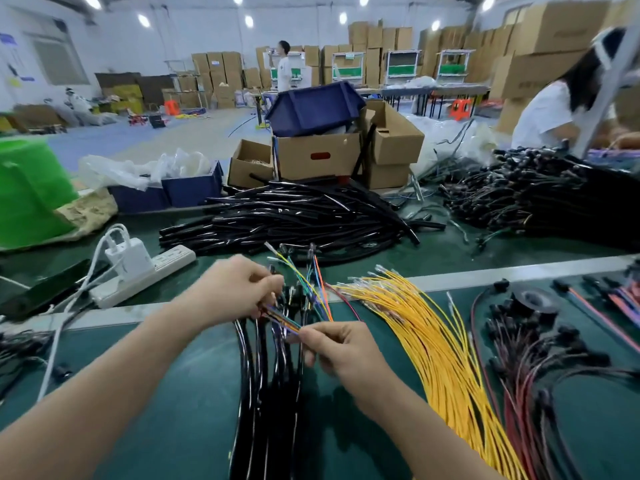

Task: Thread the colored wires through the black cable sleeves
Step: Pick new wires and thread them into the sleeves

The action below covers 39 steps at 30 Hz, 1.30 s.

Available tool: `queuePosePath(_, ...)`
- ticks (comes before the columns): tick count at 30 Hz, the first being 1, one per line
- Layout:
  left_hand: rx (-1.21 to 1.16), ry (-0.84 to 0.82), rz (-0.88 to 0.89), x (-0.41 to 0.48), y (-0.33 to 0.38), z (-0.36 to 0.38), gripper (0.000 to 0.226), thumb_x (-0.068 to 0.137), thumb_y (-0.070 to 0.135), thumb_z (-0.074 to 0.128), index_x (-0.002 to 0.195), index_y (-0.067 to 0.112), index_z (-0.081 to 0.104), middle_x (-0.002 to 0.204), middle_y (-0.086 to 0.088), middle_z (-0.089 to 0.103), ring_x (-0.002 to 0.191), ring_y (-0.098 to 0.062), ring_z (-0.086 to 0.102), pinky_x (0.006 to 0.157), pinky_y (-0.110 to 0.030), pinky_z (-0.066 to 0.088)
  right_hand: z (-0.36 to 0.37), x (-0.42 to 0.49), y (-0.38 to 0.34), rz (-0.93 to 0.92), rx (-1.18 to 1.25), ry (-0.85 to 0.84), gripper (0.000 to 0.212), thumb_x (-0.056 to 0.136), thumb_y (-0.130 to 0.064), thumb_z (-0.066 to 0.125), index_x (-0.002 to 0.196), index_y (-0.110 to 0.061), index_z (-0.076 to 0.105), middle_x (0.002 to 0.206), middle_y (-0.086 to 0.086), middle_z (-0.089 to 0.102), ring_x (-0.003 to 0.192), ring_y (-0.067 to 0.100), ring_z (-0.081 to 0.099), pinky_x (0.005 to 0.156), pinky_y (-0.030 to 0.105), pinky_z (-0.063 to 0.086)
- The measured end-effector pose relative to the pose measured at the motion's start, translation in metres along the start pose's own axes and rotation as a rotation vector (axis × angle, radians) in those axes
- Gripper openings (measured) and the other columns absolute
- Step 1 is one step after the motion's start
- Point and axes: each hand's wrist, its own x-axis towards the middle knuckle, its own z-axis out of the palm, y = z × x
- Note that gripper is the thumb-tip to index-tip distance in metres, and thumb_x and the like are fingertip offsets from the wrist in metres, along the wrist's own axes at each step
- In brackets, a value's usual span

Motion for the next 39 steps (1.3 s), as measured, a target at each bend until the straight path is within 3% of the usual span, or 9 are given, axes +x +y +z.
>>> queuePosePath(5,0.183,0.3,0.25,0.068,0.046,0.022,0.018,0.091,0.022,0.057,0.096,0.015,0.072,0.086,0.0,0.068,0.079,-0.014,0.056,0.069,-0.021,0.036,-0.009,0.005,0.005,0.19,0.212,-0.09,0.026,0.096,-0.018,0.054,0.078,-0.014,0.072,0.051,-0.006,0.047,0.038,0.005,0.029,0.039,0.015,0.023)
queuePosePath(9,0.338,0.078,0.279,0.137,0.066,0.063,0.023,0.091,0.017,0.054,0.107,0.011,0.068,0.108,-0.011,0.067,0.103,-0.028,0.059,0.09,-0.033,0.047,-0.014,0.01,0.009,0.272,0.312,-0.111,0.026,0.098,-0.015,0.049,0.074,-0.011,0.059,0.048,-0.007,0.043,0.037,0.005,0.03,0.038,0.016,0.023)
queuePosePath(14,0.668,-0.188,0.036,0.188,0.046,0.09,0.036,0.086,0.017,0.059,0.122,0.012,0.057,0.12,-0.014,0.059,0.108,-0.034,0.057,0.091,-0.042,0.05,-0.014,0.012,0.01,0.338,0.345,-0.065,0.029,0.1,-0.013,0.045,0.072,-0.012,0.053,0.049,-0.004,0.047,0.036,0.007,0.038,0.036,0.015,0.026)
queuePosePath(22,0.874,-0.391,-0.176,0.201,0.038,0.073,0.04,0.085,0.038,0.057,0.116,0.013,0.06,0.11,-0.006,0.061,0.096,-0.027,0.061,0.083,-0.034,0.05,-0.022,0.012,0.006,0.389,0.316,-0.165,0.024,0.099,-0.013,0.048,0.083,-0.009,0.064,0.052,-0.004,0.05,0.037,0.005,0.032,0.037,0.016,0.023)
queuePosePath(26,0.844,-0.355,-0.138,0.202,0.025,0.075,0.038,0.082,0.036,0.064,0.113,0.016,0.061,0.112,-0.006,0.062,0.102,-0.027,0.06,0.088,-0.037,0.051,-0.023,0.013,0.002,0.394,0.33,-0.239,0.023,0.1,-0.013,0.046,0.089,-0.013,0.067,0.054,-0.005,0.048,0.037,0.004,0.032,0.037,0.016,0.024)
queuePosePath(30,0.627,-0.144,-0.072,0.21,0.019,0.071,0.025,0.081,0.028,0.063,0.106,0.023,0.062,0.108,-0.007,0.062,0.104,-0.03,0.058,0.094,-0.043,0.048,-0.022,0.012,0.004,0.383,0.338,-0.26,0.024,0.101,-0.012,0.043,0.086,-0.012,0.062,0.054,-0.005,0.047,0.039,0.005,0.032,0.039,0.018,0.022)
queuePosePath(34,-0.264,0.133,-0.009,0.218,0.042,0.046,0.019,0.091,0.004,0.052,0.11,0.003,0.049,0.083,-0.013,0.066,0.069,-0.025,0.066,0.087,-0.043,0.052,-0.022,0.011,0.007,0.395,0.358,-0.236,0.022,0.102,-0.01,0.039,0.088,-0.01,0.057,0.059,-0.004,0.052,0.043,0.007,0.04,0.041,0.019,0.029)
queuePosePath(36,-0.625,0.24,0.097,0.209,0.061,0.013,0.005,0.097,0.005,0.047,0.097,0.01,0.044,0.072,-0.008,0.064,0.055,-0.019,0.065,0.079,-0.045,0.055,-0.023,0.012,0.009,0.408,0.378,-0.207,0.022,0.102,-0.008,0.039,0.088,-0.008,0.055,0.062,-0.002,0.057,0.048,0.009,0.047,0.046,0.02,0.039)
queuePosePath(39,-0.825,0.41,0.202,0.167,0.069,-0.026,0.017,0.094,0.013,0.056,0.097,0.018,0.04,0.07,-0.01,0.065,0.047,-0.021,0.062,0.054,-0.035,0.054,-0.025,0.012,0.014,0.424,0.421,-0.18,0.021,0.101,-0.006,0.039,0.088,-0.005,0.054,0.062,0.001,0.057,0.048,0.009,0.047,0.046,0.018,0.038)
